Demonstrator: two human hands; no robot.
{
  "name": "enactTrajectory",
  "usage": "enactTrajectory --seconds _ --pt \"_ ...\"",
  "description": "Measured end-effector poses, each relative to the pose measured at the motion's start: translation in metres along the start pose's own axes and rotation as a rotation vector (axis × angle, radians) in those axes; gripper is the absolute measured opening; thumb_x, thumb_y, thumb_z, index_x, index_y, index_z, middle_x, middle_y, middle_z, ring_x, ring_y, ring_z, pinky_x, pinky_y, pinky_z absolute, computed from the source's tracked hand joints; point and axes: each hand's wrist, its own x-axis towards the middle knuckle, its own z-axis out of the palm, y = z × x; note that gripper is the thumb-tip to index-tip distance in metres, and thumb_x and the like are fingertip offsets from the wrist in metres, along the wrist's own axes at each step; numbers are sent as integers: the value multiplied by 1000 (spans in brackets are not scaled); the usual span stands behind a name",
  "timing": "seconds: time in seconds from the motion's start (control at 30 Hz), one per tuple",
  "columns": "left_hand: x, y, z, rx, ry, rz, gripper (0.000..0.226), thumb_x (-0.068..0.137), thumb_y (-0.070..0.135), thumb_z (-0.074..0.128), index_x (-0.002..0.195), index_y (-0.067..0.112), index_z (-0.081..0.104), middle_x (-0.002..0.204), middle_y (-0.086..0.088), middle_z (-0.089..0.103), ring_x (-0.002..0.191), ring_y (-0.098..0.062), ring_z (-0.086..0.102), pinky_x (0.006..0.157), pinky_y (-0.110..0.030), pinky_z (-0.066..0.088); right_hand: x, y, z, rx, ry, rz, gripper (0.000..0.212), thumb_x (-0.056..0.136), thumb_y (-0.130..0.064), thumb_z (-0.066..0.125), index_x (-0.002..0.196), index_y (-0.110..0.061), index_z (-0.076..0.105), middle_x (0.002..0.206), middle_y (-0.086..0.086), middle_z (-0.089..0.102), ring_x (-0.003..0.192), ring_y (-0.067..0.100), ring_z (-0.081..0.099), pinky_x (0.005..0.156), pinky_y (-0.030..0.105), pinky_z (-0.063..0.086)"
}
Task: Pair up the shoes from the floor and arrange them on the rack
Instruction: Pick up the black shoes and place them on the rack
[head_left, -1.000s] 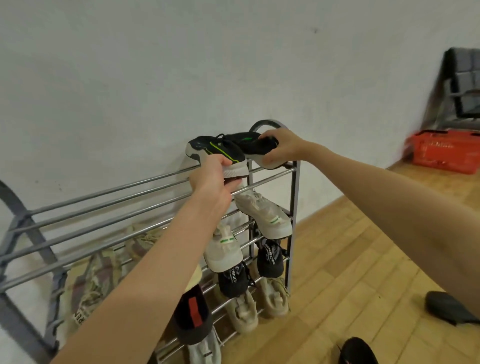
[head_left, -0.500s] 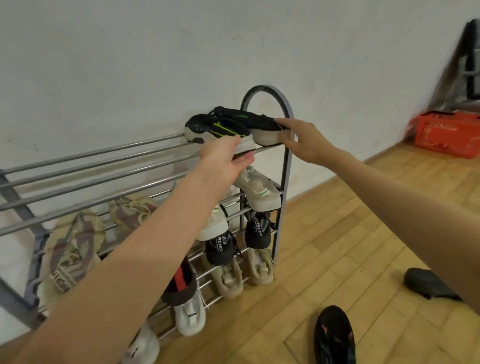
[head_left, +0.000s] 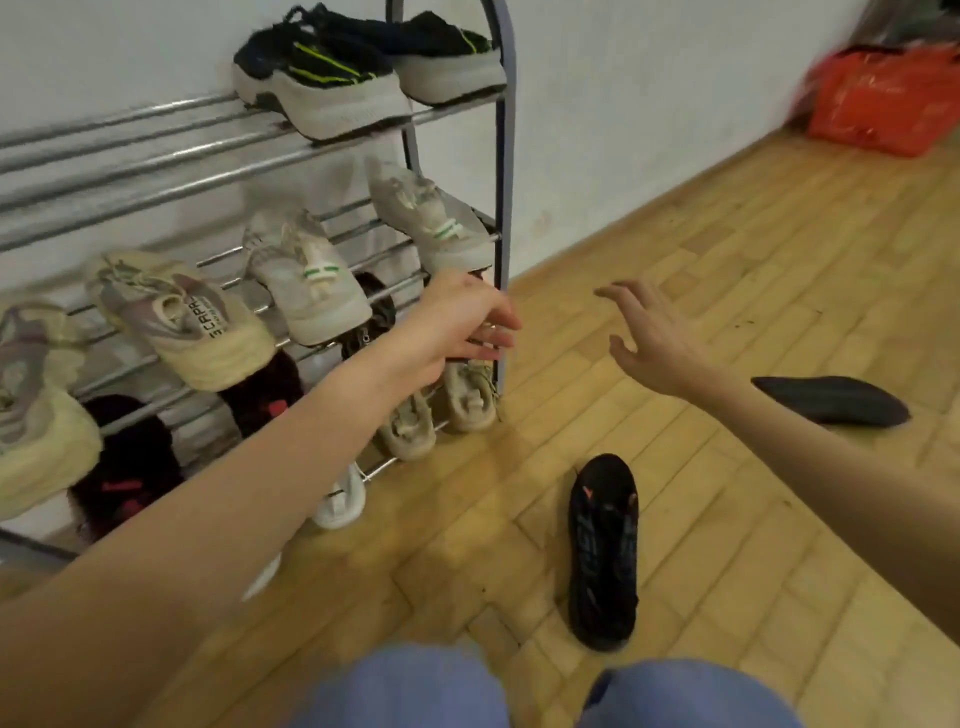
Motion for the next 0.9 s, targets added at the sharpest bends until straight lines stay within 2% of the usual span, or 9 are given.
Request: enactTrajectory --seconds 0.13,0.27,0.43,0.5,0.57,0.67,0.73,0.8,0.9 --pt "32 -55 55 171 -78 -160 28 88 4 58 115 -2 56 87 -12 65 70 -19 64 66 -33 55 -54 56 22 -67 -277 250 62 92 -16 56 147 -12 27 148 15 29 136 32 31 109 40 32" --pt "55 -107 106 451 -265 -315 46 88 17 65 125 3 43 110 -12 57 99 -25 60 83 -39 53 -96 111 41 -105 -497 487 71 93 -25 59 150 -10 19 146 20 27 135 37 31 107 43 34" --pt "71 -160 160 778 -411 -412 93 78 34 76 147 7 21 150 -13 33 134 -33 39 95 -42 44 -132 164 77 -58 -593 716 72 93 -25 59 150 -9 17 148 24 25 136 41 30 108 47 35" --pt "77 -179 181 775 -434 -486 114 70 46 80 151 9 8 157 -11 21 141 -32 30 106 -41 38 -140 181 96 -38 -570 778 75 94 -23 57 152 -9 12 152 26 21 138 43 27 110 48 32" --pt "85 -195 202 775 -449 -516 127 61 59 79 152 9 8 158 -11 22 141 -31 31 110 -40 37 -140 198 112 -39 -554 833 77 94 -22 56 153 -12 6 154 27 14 140 46 22 113 51 29" --pt "94 -213 227 965 -486 -425 115 60 74 69 144 5 34 146 -10 43 130 -28 47 101 -36 46 -127 225 126 -131 -593 811 80 95 -19 54 154 -15 -1 157 28 1 144 47 10 114 52 23" --pt "100 -221 236 1141 -480 -308 88 63 77 64 118 9 59 113 -5 63 103 -24 61 78 -30 53 -111 245 128 -224 -550 736 80 94 -12 53 155 -18 1 159 25 -2 144 48 8 114 54 23" --pt "107 -228 240 1240 -467 -260 68 61 76 66 85 13 60 84 0 61 80 -22 60 63 -27 49 -95 265 131 -318 -497 681 82 91 -3 54 154 -19 5 160 20 -5 145 46 6 114 53 24" --pt "116 -239 247 1277 -443 -268 63 57 72 73 71 14 52 73 0 57 73 -22 57 60 -27 48 -73 295 138 -542 -445 586 81 90 -5 58 154 -14 9 162 16 -4 147 40 3 118 50 17"
